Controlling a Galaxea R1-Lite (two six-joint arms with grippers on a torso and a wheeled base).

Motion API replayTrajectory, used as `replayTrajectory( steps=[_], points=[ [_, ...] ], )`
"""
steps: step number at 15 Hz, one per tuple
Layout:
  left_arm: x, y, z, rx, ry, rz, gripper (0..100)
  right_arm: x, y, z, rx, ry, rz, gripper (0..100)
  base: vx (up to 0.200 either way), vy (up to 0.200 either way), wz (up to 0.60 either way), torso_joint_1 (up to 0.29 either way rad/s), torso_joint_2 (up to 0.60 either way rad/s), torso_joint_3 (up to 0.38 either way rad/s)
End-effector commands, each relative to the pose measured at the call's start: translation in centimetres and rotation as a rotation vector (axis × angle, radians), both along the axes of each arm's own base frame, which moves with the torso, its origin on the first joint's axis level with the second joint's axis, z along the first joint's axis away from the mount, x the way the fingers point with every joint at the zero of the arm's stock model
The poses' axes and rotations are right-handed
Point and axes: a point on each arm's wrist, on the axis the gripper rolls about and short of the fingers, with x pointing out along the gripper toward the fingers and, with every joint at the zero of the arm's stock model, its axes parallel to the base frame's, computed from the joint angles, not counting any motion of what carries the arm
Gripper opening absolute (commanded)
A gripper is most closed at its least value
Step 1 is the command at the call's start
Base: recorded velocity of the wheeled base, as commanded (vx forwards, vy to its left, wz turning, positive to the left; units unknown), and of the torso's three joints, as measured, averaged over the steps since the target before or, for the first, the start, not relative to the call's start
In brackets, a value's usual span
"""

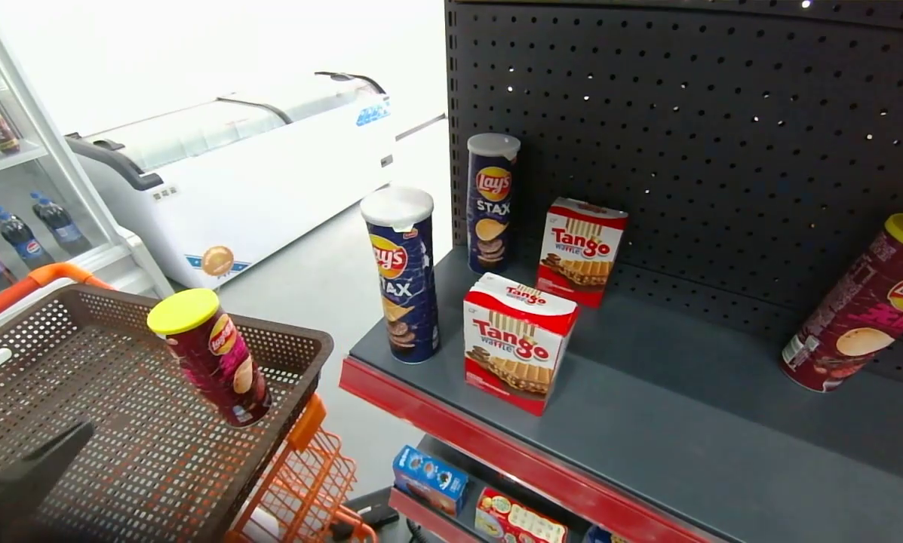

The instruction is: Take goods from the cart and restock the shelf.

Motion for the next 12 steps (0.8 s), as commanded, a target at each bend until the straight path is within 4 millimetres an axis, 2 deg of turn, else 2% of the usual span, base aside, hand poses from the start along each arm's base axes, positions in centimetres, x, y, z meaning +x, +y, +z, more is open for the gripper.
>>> replayTrajectory(
  steps=[1, 3, 7, 9, 12],
  points=[
    [7.3, 1.1, -2.4, -0.009, 0.138, 0.044, 100, 0.0, 0.0, 0.0, 0.000, -0.001, 0.002, 100, 0.000, 0.000, 0.00, 0.000, 0.00, 0.000],
    [9.6, 1.3, -4.5, -0.008, 0.118, 0.044, 100, 0.0, 0.0, 0.0, 0.000, -0.001, 0.000, 100, 0.000, 0.000, 0.00, 0.000, 0.00, 0.000],
    [11.4, 1.4, -7.6, -0.011, 0.152, 0.042, 100, 0.0, 0.0, 0.0, 0.000, -0.001, 0.000, 100, 0.000, 0.000, 0.00, 0.000, 0.00, 0.000],
    [12.8, 1.5, -8.4, -0.011, 0.147, 0.039, 100, 0.0, 0.0, 0.0, 0.000, -0.001, 0.000, 100, 0.000, 0.000, 0.00, 0.000, 0.00, 0.000],
    [16.0, 2.0, -10.3, -0.013, 0.145, 0.048, 100, 0.0, 0.0, 0.0, 0.000, 0.001, 0.000, 100, 0.000, 0.000, 0.00, 0.000, 0.00, 0.000]
  ],
)
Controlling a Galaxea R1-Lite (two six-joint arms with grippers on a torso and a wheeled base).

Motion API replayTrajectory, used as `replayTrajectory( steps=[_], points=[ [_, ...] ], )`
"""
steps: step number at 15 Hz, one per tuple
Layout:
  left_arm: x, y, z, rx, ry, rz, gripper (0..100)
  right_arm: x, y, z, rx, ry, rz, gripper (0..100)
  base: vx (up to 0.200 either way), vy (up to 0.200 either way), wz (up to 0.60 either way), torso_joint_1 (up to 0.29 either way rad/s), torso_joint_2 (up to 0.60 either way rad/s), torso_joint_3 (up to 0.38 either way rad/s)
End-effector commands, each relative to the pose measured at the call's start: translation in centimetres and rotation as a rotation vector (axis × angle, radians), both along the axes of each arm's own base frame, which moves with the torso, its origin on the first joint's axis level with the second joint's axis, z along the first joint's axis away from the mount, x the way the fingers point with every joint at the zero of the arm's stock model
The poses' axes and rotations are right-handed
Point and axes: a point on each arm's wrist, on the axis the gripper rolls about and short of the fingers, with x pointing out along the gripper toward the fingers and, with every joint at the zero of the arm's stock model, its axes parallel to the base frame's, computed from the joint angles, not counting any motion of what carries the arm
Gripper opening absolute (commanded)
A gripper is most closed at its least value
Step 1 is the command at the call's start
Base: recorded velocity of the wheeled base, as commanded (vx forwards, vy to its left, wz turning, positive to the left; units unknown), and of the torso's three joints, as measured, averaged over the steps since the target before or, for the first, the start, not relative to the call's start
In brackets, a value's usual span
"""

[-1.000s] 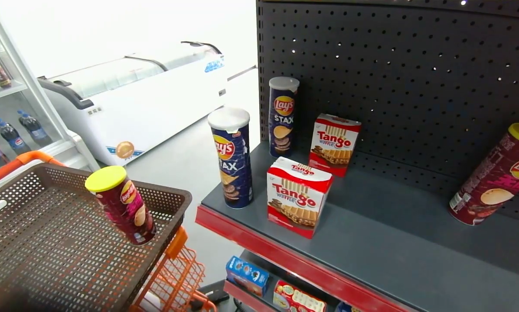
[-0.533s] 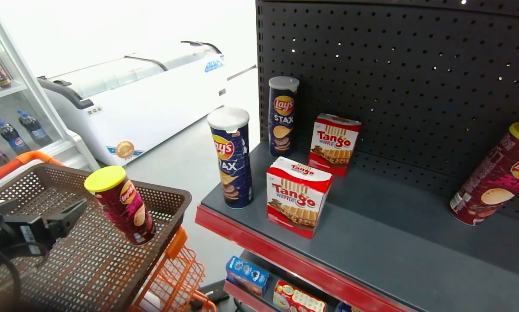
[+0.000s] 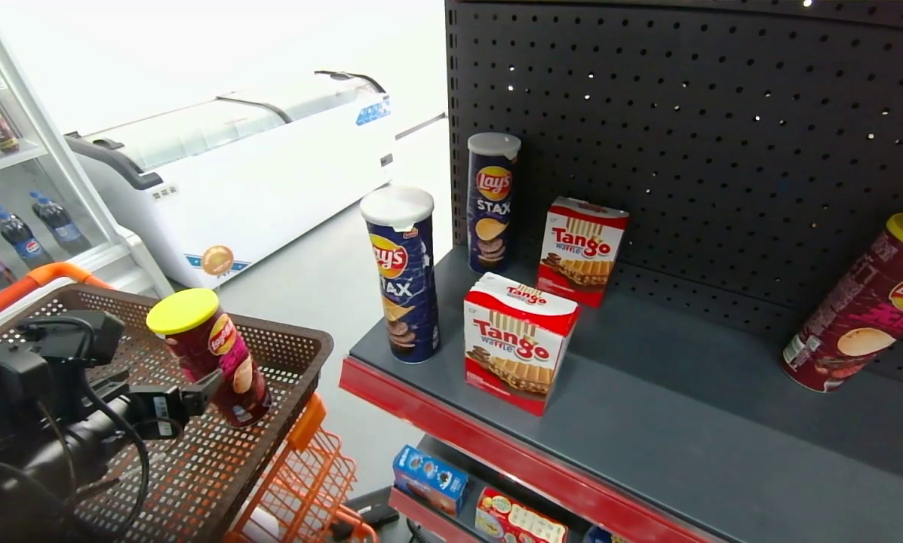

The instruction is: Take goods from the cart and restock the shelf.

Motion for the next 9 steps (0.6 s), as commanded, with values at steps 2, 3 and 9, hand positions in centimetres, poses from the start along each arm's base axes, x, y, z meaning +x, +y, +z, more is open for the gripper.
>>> replayTrajectory(
  steps=[2, 3, 9],
  points=[
    [4.3, 0.9, -2.8, -0.006, 0.065, 0.020, 100, 0.0, 0.0, 0.0, 0.000, -0.001, 0.002, 100, 0.000, 0.000, 0.00, 0.000, 0.00, 0.000],
    [5.3, 1.1, -2.9, -0.006, 0.056, 0.024, 100, 0.0, 0.0, 0.0, 0.000, -0.001, 0.000, 100, 0.000, 0.000, 0.00, 0.000, 0.00, 0.000],
    [8.8, 0.4, -3.4, 0.002, -0.006, -0.016, 100, 0.0, 0.0, 0.0, 0.000, -0.001, 0.000, 100, 0.000, 0.000, 0.00, 0.000, 0.00, 0.000]
  ],
)
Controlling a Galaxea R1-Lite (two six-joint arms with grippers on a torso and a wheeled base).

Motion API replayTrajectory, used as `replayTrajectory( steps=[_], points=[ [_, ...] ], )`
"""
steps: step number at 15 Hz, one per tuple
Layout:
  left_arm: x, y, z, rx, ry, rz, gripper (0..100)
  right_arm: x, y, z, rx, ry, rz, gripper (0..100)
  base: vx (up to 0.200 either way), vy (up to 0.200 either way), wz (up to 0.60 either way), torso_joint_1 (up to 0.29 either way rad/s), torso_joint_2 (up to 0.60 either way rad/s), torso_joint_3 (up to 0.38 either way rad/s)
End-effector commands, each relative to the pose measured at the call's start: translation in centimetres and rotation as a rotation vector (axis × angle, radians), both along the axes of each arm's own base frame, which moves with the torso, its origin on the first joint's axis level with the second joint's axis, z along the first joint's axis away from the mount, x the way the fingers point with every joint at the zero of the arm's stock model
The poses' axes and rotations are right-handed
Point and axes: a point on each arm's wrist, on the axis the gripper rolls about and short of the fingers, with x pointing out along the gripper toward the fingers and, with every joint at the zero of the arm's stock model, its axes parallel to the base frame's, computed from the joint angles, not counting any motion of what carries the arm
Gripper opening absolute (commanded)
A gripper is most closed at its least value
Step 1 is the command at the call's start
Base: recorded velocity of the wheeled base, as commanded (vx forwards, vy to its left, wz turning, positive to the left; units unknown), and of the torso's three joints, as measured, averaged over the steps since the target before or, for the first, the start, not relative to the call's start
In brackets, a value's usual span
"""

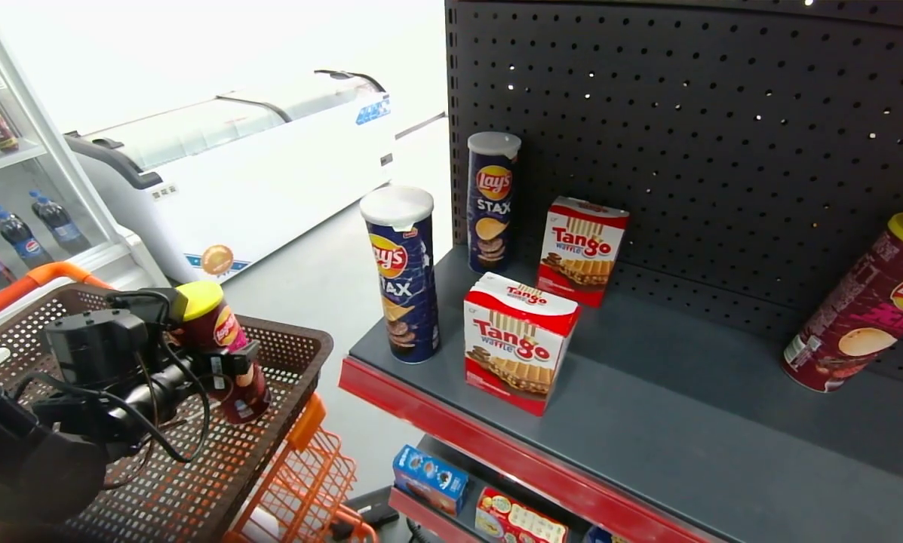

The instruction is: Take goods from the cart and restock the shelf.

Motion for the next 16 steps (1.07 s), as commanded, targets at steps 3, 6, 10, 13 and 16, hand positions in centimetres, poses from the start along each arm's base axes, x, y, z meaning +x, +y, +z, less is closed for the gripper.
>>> replayTrajectory(
  steps=[3, 6, 10, 13, 16],
  points=[
    [1.1, -1.2, -0.4, 0.010, -0.015, -0.044, 0, 0.0, 0.0, 0.0, 0.000, -0.001, 0.000, 100, 0.000, 0.000, 0.00, 0.000, 0.00, 0.000],
    [1.1, -1.9, -0.1, 0.027, -0.045, -0.068, 0, 0.0, 0.0, 0.0, 0.000, -0.001, 0.000, 100, 0.000, 0.000, 0.00, 0.000, 0.00, 0.000],
    [0.5, -2.4, 2.0, 0.056, -0.115, -0.089, 0, 0.0, 0.0, 0.0, 0.000, -0.001, 0.002, 100, 0.000, 0.000, 0.00, 0.000, 0.00, 0.000],
    [-2.3, -3.5, 5.2, 0.051, -0.200, -0.141, 0, 0.0, 0.0, 0.0, 0.000, 0.001, 0.000, 100, 0.000, 0.000, 0.00, 0.000, 0.00, 0.000],
    [-5.5, -4.2, 7.5, 0.039, -0.253, -0.220, 0, 0.0, 0.0, 0.0, 0.000, -0.001, 0.000, 100, 0.000, 0.000, 0.00, 0.000, 0.00, 0.000]
  ],
)
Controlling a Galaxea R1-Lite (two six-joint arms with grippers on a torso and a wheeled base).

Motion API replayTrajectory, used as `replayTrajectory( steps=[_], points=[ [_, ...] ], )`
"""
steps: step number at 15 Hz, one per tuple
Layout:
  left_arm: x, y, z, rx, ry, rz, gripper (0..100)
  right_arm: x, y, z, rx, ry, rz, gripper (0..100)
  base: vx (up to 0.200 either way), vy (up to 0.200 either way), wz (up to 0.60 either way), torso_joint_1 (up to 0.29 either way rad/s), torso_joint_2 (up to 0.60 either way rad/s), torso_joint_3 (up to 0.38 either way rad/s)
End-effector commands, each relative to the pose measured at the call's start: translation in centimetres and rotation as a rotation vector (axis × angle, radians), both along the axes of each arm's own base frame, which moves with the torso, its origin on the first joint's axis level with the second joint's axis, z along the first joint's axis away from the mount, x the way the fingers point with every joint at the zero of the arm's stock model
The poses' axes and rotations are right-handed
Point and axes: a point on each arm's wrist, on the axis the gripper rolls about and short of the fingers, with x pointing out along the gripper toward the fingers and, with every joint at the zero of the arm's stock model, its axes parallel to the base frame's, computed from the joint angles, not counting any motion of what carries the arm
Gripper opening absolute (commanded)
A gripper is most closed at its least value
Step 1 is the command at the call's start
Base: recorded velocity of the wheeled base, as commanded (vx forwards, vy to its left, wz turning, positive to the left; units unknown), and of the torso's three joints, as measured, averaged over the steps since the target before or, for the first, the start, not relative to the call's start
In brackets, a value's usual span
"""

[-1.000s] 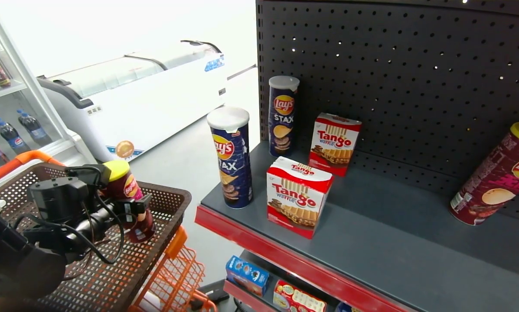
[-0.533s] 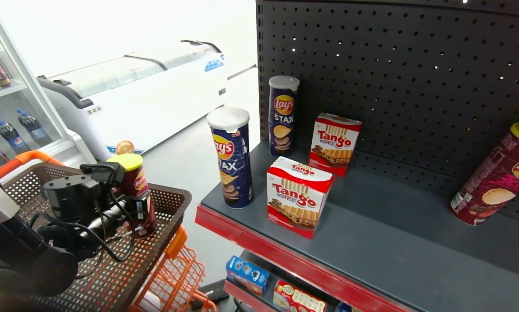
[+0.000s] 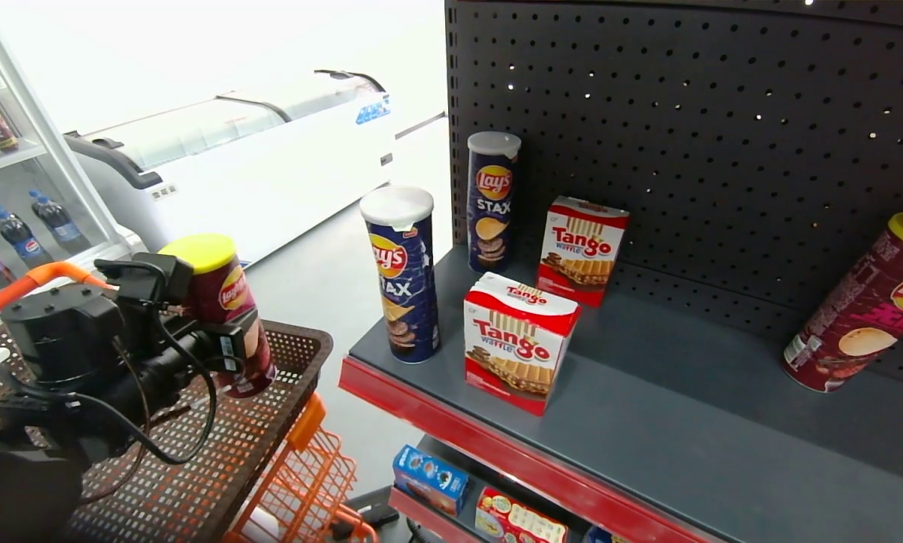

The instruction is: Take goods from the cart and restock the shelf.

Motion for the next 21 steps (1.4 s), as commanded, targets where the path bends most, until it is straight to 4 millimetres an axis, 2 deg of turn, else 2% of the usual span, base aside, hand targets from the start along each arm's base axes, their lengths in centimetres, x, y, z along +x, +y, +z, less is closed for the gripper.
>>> replayTrajectory(
  steps=[1, 4, 6, 7, 9, 11, 13, 15, 16, 18, 21],
  points=[
    [-3.3, -0.5, 3.5, -0.009, -0.113, -0.039, 0, 0.0, 0.0, 0.0, 0.000, -0.001, 0.000, 100, 0.000, 0.000, 0.00, 0.000, 0.00, 0.000],
    [-6.1, -1.2, 5.3, -0.009, -0.092, -0.094, 0, 0.0, 0.0, 0.0, 0.000, -0.001, 0.000, 100, 0.000, 0.000, 0.00, 0.000, 0.00, 0.000],
    [-6.9, -2.1, 5.7, -0.012, -0.104, -0.203, 0, 0.0, 0.0, 0.0, 0.000, -0.001, 0.002, 100, 0.000, 0.000, 0.00, 0.000, 0.00, 0.000],
    [-7.0, -4.1, 6.3, -0.022, -0.129, -0.321, 0, 0.0, 0.0, 0.0, 0.000, 0.001, 0.000, 100, 0.000, 0.000, 0.00, 0.000, 0.00, 0.000],
    [-7.4, -6.0, 6.8, -0.030, -0.147, -0.417, 0, 0.0, 0.0, 0.0, 0.000, -0.001, 0.002, 100, 0.000, 0.000, 0.00, 0.000, 0.00, 0.000],
    [-8.2, -7.3, 6.7, -0.035, -0.143, -0.489, 0, 0.0, 0.0, 0.0, 0.000, -0.001, 0.000, 100, 0.000, 0.000, 0.00, 0.000, 0.00, 0.000],
    [-9.5, -8.6, 7.5, -0.048, -0.167, -0.572, 0, 0.0, 0.0, 0.0, 0.000, 0.001, 0.000, 100, 0.000, 0.000, 0.00, 0.000, 0.00, 0.000],
    [-10.0, -8.8, 7.1, -0.045, -0.165, -0.593, 0, 0.0, 0.0, 0.0, 0.000, -0.001, 0.000, 100, 0.000, 0.000, 0.00, 0.000, 0.00, 0.000],
    [-11.2, -9.4, 7.2, -0.052, -0.165, -0.641, 0, 0.0, 0.0, 0.0, 0.000, -0.001, 0.000, 100, 0.000, 0.000, 0.00, 0.000, 0.00, 0.000],
    [-12.1, -9.3, 7.1, -0.056, -0.164, -0.663, 0, 0.0, 0.0, 0.0, 0.000, -0.001, 0.000, 100, 0.000, 0.000, 0.00, 0.000, 0.00, 0.000],
    [-12.9, -9.9, 6.4, -0.043, -0.094, -0.733, 0, 0.0, 0.0, 0.0, 0.000, -0.001, 0.002, 100, 0.000, 0.000, 0.00, 0.000, 0.00, 0.000]
  ],
)
